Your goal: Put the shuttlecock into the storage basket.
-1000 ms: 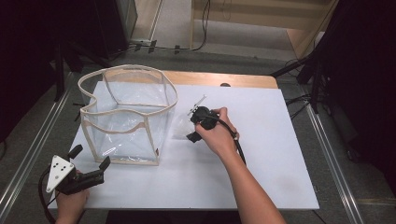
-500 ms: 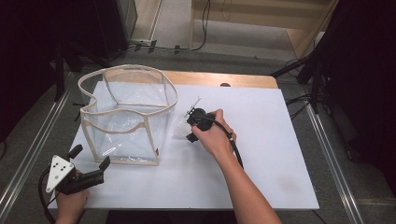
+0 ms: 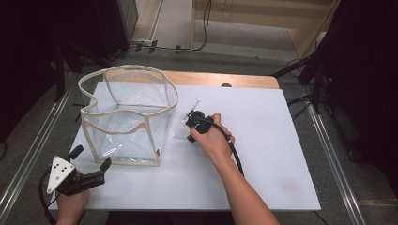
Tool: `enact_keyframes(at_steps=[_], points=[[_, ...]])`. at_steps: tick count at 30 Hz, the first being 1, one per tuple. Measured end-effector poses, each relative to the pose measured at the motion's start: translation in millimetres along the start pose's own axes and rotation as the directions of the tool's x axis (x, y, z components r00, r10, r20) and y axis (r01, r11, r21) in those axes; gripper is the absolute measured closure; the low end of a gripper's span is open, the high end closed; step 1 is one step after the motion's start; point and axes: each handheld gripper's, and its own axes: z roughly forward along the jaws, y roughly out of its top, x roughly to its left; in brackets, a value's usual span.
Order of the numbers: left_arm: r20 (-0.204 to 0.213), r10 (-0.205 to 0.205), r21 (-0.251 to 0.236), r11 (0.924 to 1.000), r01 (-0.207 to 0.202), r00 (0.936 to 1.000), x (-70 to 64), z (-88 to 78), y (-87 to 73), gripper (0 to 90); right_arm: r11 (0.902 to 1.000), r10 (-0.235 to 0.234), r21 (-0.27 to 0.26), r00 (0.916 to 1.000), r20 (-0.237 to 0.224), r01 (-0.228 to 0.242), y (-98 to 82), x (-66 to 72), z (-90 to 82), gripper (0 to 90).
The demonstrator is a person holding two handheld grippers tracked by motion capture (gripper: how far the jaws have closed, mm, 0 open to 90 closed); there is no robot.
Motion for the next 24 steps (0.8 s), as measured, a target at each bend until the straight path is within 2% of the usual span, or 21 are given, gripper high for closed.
enact_keyframes(at_steps=[5, 6, 7, 10, 18, 19, 24], points=[[0.000, 0.010, 0.003, 0.9999, -0.010, 1.0000, -0.3, 0.2, 0.0, 0.0, 1.0000, -0.004, 0.007, 0.9998, 0.018, 0.004, 1.1, 2.5, 2.7, 57.7], [-0.001, 0.011, 0.005, 0.9999, -0.011, 0.9999, -0.7, 0.2, 0.1, 0.0, 0.9999, -0.009, 0.010, 0.9998, 0.021, 0.008, 1.3, 3.5, 3.7, 61.0], [-0.001, 0.011, 0.004, 0.9999, -0.011, 0.9999, -0.9, 0.2, 0.0, 0.0, 1.0000, -0.004, -0.002, 0.9999, 0.017, 0.004, 0.9, 3.4, 4.0, 61.5], [-0.001, 0.013, 0.005, 0.9999, -0.013, 0.9999, -1.0, 0.3, 0.0, 0.0, 1.0000, -0.008, 0.005, 0.9995, 0.030, 0.008, 0.7, 1.9, 2.5, 62.0], [0.003, 0.009, 0.001, 1.0000, -0.009, 1.0000, -0.2, 0.0, 0.0, 0.0, 0.9996, 0.010, -0.026, 0.9999, 0.001, -0.010, -2.9, -5.5, -2.4, 62.2], [0.004, 0.002, -0.002, 1.0000, -0.002, 1.0000, 0.3, -0.4, 0.0, 0.0, 0.9989, 0.026, -0.039, 0.9996, -0.008, -0.026, -3.9, -6.8, -5.6, 62.2], [0.006, 0.003, -0.003, 1.0000, -0.003, 1.0000, 0.3, -0.9, -0.1, 0.0, 0.9980, 0.024, -0.058, 0.9996, -0.012, -0.025, -7.3, -11.0, -12.6, 62.2]])
